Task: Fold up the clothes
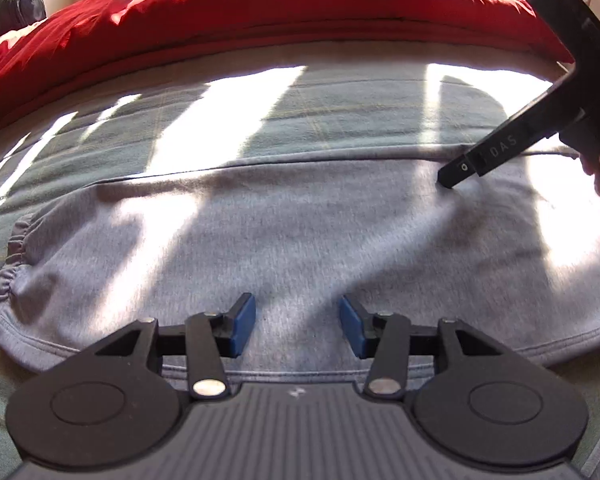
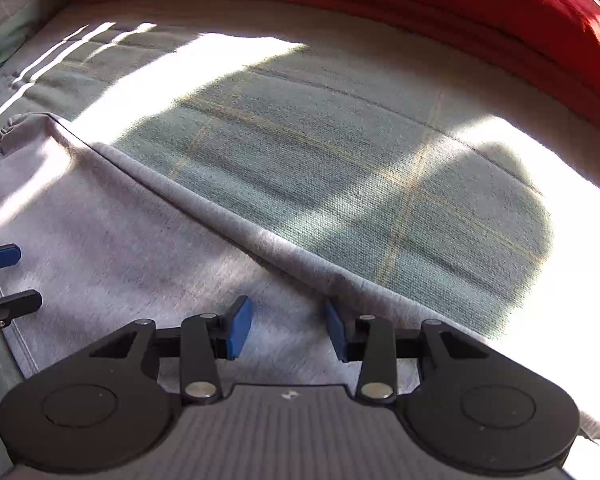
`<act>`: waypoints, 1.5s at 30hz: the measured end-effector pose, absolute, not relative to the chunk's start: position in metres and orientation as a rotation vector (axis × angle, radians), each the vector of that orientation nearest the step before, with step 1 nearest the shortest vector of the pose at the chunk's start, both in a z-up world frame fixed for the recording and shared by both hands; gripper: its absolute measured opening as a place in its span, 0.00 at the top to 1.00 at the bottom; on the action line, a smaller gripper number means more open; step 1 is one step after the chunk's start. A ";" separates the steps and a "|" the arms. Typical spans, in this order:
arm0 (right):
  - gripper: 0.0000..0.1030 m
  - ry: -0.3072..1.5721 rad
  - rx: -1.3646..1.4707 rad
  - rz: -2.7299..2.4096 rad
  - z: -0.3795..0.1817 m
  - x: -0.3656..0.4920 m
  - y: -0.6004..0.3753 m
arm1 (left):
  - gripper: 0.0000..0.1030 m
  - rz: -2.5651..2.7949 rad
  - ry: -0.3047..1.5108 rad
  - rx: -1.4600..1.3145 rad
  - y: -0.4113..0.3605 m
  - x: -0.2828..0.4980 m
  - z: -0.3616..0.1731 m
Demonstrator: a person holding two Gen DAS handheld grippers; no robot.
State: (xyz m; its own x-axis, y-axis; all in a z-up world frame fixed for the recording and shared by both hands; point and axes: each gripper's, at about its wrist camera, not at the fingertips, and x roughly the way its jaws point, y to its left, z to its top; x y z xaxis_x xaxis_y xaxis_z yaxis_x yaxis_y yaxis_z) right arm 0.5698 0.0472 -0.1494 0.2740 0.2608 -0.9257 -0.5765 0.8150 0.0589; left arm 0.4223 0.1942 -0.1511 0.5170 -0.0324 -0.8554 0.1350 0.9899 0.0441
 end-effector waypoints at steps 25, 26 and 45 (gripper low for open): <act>0.24 1.204 -0.124 0.513 -0.139 0.426 0.020 | 0.33 0.007 1.047 0.032 0.211 0.412 -0.150; 0.24 1.201 -0.104 0.544 -0.137 0.423 0.025 | 0.33 0.017 1.051 0.033 0.211 0.409 -0.147; 0.25 1.069 -0.133 0.538 -0.068 0.396 -0.141 | 0.33 -0.188 1.038 -0.025 0.091 0.376 -0.106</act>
